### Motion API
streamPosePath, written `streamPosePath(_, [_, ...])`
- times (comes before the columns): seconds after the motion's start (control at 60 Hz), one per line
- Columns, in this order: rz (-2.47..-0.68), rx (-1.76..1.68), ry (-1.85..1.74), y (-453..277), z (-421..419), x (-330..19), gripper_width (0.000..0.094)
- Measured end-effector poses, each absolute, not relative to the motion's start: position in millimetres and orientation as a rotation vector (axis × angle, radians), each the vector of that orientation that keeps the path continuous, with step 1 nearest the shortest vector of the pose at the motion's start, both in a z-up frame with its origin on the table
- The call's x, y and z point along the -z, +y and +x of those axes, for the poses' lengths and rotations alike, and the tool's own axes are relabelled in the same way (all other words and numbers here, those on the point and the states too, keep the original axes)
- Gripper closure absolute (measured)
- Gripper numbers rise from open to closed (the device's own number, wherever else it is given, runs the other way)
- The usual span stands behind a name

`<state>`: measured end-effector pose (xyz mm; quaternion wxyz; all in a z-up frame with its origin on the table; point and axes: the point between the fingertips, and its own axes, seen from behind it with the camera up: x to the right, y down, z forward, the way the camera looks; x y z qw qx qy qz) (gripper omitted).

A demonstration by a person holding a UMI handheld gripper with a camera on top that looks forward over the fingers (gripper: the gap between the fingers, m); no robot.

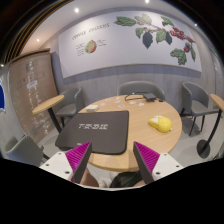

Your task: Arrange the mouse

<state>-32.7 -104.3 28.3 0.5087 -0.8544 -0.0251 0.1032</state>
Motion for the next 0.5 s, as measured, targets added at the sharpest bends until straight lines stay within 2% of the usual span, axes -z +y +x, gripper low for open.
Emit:
streamPosePath(0.167, [-2.049,-0.012,0.076,-72.7,87.8,-11.9,0.0082])
streamPosePath(0.283, [-2.06,0.077,0.15,-45.9,140.8,1.4,0.0084])
streamPosePath(0.383, [-2.069,0.081,0.167,-11.7,170.4,14.9,0.0087])
streamPosePath(0.5, [-2.05,0.037,0.143,15.9,177.1,9.3,0.0088])
